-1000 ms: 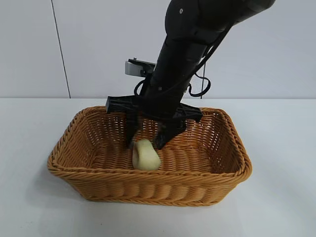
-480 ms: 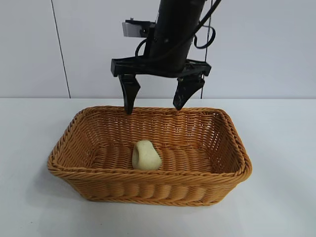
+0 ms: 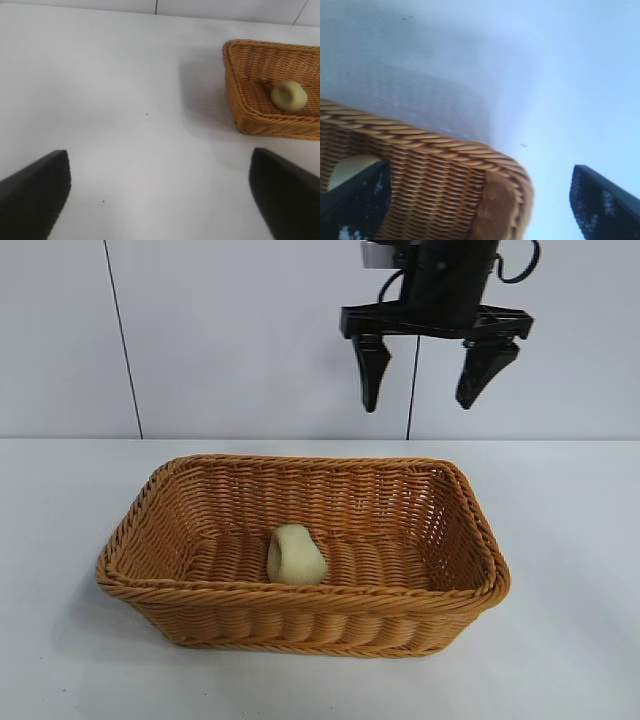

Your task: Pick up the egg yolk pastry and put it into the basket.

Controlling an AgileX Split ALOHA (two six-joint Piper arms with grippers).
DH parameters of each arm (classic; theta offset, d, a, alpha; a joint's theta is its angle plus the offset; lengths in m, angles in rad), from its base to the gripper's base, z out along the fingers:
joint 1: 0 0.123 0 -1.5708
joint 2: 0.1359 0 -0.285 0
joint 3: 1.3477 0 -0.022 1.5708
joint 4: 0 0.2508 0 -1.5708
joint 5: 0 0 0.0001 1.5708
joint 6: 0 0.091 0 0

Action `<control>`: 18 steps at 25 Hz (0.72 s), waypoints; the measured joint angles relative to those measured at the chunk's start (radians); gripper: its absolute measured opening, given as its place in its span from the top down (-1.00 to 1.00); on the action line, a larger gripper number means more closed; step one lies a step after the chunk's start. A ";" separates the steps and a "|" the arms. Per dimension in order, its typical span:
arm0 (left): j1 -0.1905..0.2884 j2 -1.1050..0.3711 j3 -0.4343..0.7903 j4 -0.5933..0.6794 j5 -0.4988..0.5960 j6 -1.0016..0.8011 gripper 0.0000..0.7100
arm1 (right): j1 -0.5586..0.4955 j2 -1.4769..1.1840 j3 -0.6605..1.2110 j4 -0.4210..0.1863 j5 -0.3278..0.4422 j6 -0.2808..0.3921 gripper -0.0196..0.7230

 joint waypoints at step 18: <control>0.000 0.000 0.000 0.000 0.000 0.000 -0.96 | -0.324 -0.006 0.053 -0.017 0.020 -0.023 -0.92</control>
